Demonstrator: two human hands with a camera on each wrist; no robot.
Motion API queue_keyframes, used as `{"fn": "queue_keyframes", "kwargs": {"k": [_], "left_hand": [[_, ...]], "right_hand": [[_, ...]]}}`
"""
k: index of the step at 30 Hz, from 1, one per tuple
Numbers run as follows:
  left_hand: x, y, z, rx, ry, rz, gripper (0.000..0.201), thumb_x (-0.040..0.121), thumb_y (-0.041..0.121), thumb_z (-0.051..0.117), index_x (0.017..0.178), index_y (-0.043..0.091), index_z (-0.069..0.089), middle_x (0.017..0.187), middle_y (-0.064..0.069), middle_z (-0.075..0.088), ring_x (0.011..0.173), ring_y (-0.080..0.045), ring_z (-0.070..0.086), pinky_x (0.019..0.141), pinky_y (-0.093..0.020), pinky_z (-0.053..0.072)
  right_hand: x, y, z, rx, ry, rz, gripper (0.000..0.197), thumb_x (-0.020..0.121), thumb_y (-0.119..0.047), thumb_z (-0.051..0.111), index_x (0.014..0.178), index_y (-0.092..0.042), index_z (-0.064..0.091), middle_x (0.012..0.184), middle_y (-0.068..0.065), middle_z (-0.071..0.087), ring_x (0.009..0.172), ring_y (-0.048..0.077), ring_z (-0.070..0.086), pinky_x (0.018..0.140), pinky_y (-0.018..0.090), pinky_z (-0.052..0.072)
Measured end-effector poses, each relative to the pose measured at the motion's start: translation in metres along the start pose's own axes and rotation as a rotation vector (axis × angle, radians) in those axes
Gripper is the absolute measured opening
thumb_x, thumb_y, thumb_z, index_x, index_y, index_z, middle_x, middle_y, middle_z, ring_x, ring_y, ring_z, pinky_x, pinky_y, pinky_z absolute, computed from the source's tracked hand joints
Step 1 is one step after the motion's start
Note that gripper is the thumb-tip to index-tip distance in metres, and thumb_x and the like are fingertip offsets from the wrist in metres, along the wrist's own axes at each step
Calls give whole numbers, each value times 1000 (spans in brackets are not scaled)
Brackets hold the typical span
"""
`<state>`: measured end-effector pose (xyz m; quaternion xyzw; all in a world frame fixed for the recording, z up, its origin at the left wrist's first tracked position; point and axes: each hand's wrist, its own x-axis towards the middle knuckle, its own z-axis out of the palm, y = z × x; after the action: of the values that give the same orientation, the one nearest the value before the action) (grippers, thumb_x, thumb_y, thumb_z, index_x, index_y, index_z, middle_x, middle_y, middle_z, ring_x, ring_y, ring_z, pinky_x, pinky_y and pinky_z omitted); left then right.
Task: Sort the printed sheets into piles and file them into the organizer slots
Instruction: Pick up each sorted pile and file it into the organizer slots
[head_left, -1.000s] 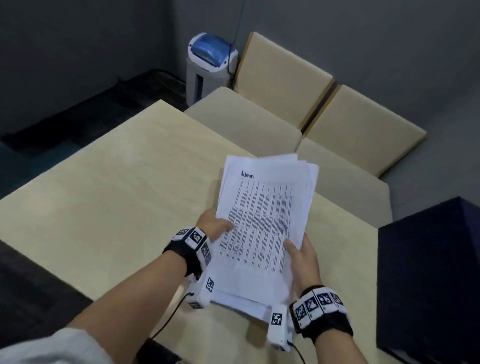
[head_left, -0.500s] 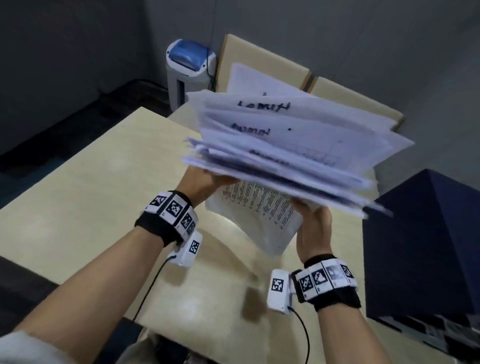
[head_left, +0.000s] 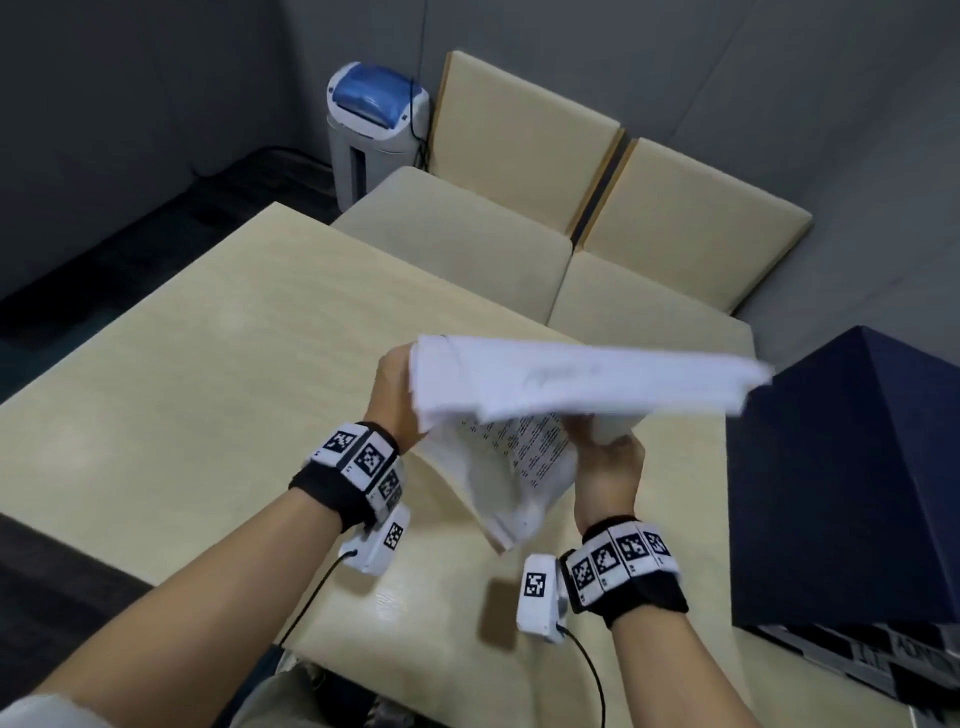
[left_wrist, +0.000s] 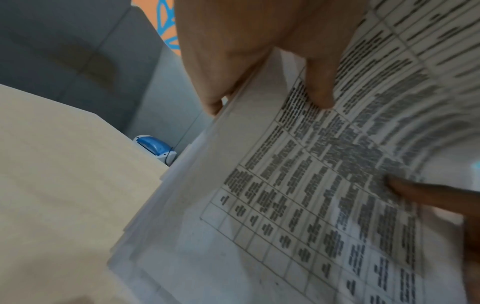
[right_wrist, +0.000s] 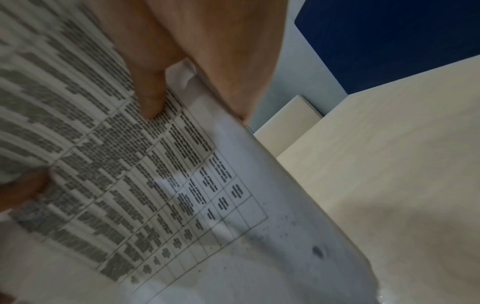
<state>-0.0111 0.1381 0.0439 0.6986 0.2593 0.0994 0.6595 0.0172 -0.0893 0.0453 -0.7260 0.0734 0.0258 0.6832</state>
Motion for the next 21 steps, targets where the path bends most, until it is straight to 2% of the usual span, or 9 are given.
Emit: {"fn": "queue_keyframes", "kwargs": {"k": [2,4,6,9,11,12,15,18,21], "left_hand": [[-10,22,13,-35,64,179,17,82,15,77,92,3,71,70,8,69,59,3,60,59,-15,51],[-21,36,21,-163,49,209,21,82,21,77,98,8,72,85,-1,75,78,-12,71,75,-37,60],[-22,41,25,-221,84,246,22,85,21,74,102,10,69,92,-6,75,86,-20,72,80,-45,59],[-21,47,21,-287,82,266,26,79,18,80,100,15,65,92,-7,73,85,-20,71,77,-40,60],[-18,47,15,-339,70,267,43,69,17,87,104,19,62,95,-5,72,88,-18,71,75,-37,60],[-16,45,12,-351,52,279,52,65,17,90,107,19,58,98,-5,72,91,-19,71,75,-37,60],[-14,47,5,-402,40,287,67,60,5,89,113,11,49,99,2,69,92,-12,70,76,-29,58],[-7,51,1,-383,33,311,74,56,-2,89,116,1,46,97,1,67,89,-8,68,75,-24,55],[0,58,-2,-375,-42,294,77,55,-2,89,119,-3,46,100,-4,67,92,-13,69,76,-27,57]], "right_hand": [[-11,-32,12,65,36,-115,10,83,-10,77,91,-15,72,85,-11,76,81,8,72,72,20,54],[-10,-35,26,33,31,-178,14,84,-8,76,92,-18,72,83,-15,76,82,2,71,72,16,53],[-9,-39,29,58,53,-209,16,84,-8,76,98,-14,72,89,-10,75,87,4,71,76,19,54],[-3,-45,28,110,53,-202,28,82,-10,79,108,-9,68,100,-5,74,94,6,71,80,20,56],[0,-40,24,99,46,-175,38,79,-9,81,113,-8,65,102,-3,74,95,7,71,80,19,56],[1,-37,22,97,35,-166,44,77,-10,83,117,-7,63,105,0,74,98,11,71,82,23,57],[3,-32,18,69,1,-148,56,75,-8,84,124,-5,58,111,8,73,104,22,70,87,36,58],[7,-32,15,94,-6,-140,59,75,0,81,126,-7,53,107,5,73,99,18,70,82,30,58],[11,-36,22,62,-19,-142,56,73,4,80,121,-9,52,104,4,73,96,16,71,85,34,59]]}}
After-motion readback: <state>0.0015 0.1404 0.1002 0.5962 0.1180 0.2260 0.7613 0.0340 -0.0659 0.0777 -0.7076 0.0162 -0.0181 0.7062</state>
